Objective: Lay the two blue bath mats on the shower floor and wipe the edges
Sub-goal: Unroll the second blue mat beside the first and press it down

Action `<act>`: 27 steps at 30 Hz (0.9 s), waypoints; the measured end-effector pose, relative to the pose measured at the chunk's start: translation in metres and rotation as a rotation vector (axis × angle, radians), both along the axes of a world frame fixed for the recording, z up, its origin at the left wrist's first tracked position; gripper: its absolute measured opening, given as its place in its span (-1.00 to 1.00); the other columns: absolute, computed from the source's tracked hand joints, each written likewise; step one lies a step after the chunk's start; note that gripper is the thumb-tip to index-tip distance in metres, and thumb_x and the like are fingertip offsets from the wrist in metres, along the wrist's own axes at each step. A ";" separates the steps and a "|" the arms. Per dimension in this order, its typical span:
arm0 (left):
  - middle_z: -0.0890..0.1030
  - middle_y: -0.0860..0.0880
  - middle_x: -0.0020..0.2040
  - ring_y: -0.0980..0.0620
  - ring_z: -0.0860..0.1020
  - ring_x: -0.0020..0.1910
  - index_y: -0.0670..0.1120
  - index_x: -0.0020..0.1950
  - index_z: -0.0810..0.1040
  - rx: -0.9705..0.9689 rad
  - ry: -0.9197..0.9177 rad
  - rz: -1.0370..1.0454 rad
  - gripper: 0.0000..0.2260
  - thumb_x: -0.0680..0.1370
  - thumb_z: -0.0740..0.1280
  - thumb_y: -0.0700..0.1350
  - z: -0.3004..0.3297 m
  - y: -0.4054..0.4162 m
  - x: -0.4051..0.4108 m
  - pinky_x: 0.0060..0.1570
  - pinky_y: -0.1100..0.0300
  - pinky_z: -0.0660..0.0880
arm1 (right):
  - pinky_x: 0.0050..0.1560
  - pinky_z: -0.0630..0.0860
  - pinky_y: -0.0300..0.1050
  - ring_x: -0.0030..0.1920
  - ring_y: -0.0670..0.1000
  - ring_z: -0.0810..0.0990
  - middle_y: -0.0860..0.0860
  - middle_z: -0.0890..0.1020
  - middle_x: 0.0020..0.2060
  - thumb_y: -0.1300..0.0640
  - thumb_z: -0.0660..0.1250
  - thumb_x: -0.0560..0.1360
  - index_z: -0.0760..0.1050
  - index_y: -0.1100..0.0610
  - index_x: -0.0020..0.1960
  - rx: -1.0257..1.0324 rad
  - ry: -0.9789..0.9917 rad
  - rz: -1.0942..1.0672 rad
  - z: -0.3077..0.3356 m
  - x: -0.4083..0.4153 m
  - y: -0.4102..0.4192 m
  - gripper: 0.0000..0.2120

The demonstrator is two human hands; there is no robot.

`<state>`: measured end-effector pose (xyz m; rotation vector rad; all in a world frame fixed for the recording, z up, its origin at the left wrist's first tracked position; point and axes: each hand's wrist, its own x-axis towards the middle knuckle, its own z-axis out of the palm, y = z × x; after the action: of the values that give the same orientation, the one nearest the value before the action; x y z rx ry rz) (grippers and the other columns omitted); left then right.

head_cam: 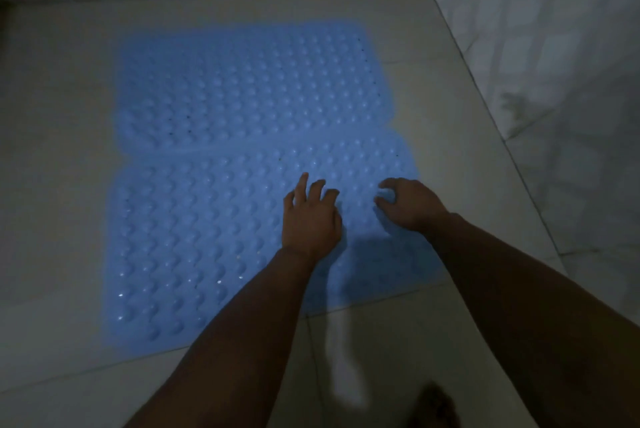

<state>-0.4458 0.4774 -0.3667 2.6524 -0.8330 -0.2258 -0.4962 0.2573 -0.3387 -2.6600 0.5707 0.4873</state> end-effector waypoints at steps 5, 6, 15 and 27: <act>0.47 -0.08 0.45 -0.23 0.18 0.60 -0.01 0.36 0.54 0.080 0.015 0.060 -0.59 0.54 0.21 0.02 0.001 0.052 0.027 0.39 -0.16 0.29 | 0.32 0.46 0.05 0.32 0.14 0.52 0.05 0.58 0.28 -0.15 0.31 0.52 0.55 -0.01 0.29 0.064 -0.006 0.146 -0.003 0.033 0.072 -0.61; 0.46 -0.08 0.47 -0.23 0.16 0.61 -0.01 0.38 0.52 0.102 0.020 0.075 -0.60 0.56 0.23 0.02 0.005 0.063 0.031 0.40 -0.15 0.28 | 0.34 0.45 0.05 0.33 0.13 0.50 0.05 0.57 0.29 -0.14 0.32 0.54 0.54 -0.02 0.30 0.066 0.000 0.168 0.000 0.042 0.086 -0.62; 0.39 -0.05 0.52 -0.18 0.08 0.63 0.02 0.46 0.45 0.158 0.170 0.224 -0.58 0.60 0.26 0.04 0.145 0.128 0.037 0.45 -0.14 0.23 | 0.38 0.41 0.03 0.36 0.11 0.47 0.04 0.54 0.31 -0.14 0.31 0.54 0.51 -0.02 0.30 0.139 0.141 0.214 0.122 0.067 0.170 -0.62; 0.42 -0.07 0.50 -0.19 0.11 0.62 0.01 0.45 0.47 0.159 0.301 0.435 -0.61 0.62 0.26 0.01 0.408 0.218 0.011 0.44 -0.18 0.24 | 0.30 0.48 0.04 0.32 0.10 0.52 0.06 0.54 0.33 -0.13 0.31 0.56 0.52 0.00 0.32 0.204 0.303 0.287 0.366 0.041 0.229 -0.62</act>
<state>-0.4344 0.6951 0.0411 2.7651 -0.1414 -0.5760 -0.4554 0.4860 0.0275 -2.4950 0.2034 0.9875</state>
